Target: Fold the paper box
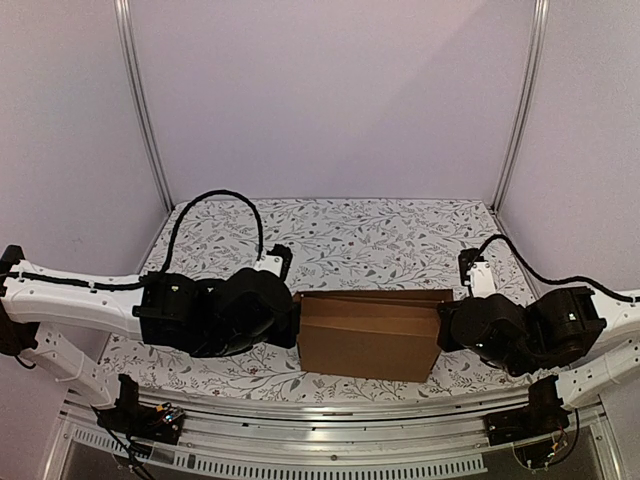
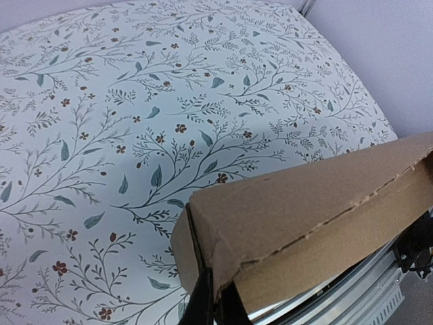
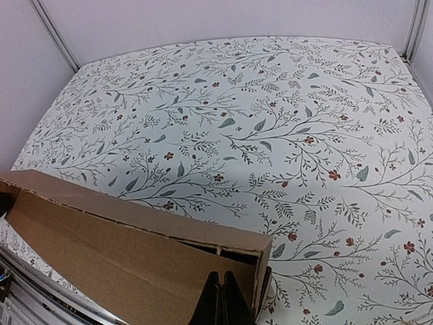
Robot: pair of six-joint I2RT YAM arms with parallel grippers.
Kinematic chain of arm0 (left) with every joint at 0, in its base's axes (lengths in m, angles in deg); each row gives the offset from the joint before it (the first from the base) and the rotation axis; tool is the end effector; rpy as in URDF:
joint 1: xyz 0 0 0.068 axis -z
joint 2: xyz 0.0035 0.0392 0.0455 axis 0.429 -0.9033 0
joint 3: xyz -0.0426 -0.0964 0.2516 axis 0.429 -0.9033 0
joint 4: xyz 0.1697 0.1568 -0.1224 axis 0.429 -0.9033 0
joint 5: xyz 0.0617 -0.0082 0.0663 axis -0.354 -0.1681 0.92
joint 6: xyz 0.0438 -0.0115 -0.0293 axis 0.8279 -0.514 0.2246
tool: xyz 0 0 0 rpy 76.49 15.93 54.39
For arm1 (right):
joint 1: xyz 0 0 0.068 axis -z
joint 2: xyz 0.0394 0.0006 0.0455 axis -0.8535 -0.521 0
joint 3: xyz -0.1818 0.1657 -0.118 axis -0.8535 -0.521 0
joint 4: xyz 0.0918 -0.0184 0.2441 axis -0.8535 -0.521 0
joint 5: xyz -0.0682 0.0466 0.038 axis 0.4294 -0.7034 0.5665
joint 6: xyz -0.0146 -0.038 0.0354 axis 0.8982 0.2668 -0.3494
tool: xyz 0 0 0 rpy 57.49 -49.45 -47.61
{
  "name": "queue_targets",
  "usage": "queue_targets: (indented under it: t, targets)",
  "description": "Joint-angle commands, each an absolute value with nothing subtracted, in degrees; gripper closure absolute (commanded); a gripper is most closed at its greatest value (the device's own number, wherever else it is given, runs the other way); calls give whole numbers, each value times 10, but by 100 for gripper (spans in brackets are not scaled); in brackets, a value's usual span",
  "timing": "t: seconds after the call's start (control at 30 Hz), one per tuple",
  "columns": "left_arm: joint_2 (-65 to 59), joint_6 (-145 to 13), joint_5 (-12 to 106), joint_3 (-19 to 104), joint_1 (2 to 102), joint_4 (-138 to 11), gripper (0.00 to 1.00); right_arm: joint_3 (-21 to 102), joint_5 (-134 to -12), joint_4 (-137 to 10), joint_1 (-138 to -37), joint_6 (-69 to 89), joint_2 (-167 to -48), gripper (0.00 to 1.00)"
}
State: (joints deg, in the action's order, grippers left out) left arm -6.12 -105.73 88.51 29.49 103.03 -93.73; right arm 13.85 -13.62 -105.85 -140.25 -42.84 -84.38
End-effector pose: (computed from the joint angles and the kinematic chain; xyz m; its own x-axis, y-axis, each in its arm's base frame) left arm 0.0811 -0.2779 0.2711 -0.6718 0.0235 -0.7403 0.3359 0.9004 -0.2763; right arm 0.0552 0.1842 0.2827 -0.5319 0.0994 -0.8410 -0.1770 0.9581 0.2252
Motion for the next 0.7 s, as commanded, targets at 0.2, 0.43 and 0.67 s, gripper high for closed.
queue_targets:
  t: [0.2,0.43,0.67]
  targets:
    - [-89,-1071,839,270,1043,-1021,100,83,-135,-1033,-1442,-463,-860,100]
    - [-94,-1070,839,276,1043,-1019,100,73,-117,-1037,-1460,-491,-855,99]
    - [-95,-1066,840,281,1043,-1020,100,88,-111,-1085,-1460,-469,-777,65]
